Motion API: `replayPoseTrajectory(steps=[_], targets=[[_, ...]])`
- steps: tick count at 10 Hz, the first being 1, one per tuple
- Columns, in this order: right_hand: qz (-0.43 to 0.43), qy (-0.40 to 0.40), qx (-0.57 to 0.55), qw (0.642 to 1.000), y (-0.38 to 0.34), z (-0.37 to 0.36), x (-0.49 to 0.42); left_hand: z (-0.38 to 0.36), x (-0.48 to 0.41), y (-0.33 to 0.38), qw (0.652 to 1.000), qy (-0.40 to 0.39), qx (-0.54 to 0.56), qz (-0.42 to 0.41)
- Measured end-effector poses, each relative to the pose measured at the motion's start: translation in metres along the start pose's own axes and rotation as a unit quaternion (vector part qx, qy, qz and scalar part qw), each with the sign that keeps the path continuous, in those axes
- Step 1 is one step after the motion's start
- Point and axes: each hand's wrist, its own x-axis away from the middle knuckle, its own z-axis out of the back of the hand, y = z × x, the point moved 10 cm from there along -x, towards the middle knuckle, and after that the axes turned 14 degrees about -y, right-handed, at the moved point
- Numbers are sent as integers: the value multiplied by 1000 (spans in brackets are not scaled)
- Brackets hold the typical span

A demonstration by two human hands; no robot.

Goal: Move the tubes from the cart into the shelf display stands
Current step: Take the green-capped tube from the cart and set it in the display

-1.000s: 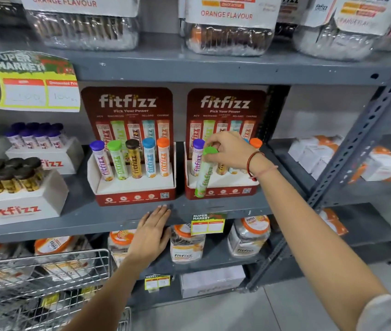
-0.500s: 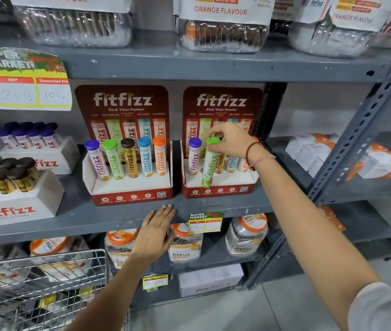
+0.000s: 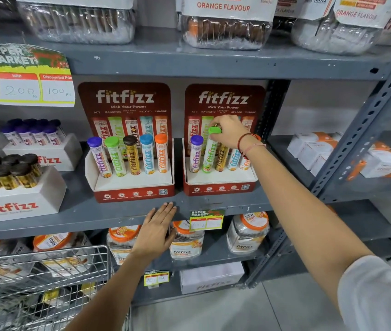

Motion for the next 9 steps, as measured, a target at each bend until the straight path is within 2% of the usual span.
replayPoseTrajectory(steps=[3, 7, 9], targets=[[-23, -47, 21, 998, 9, -18, -9, -1, 1, 0, 1000, -3, 7, 4], [-18, -9, 38, 999, 10, -23, 1, 10, 1, 4, 1000, 10, 10, 14], [11, 104, -23, 994, 12, -10, 30, 50, -1, 7, 995, 48, 83, 23]])
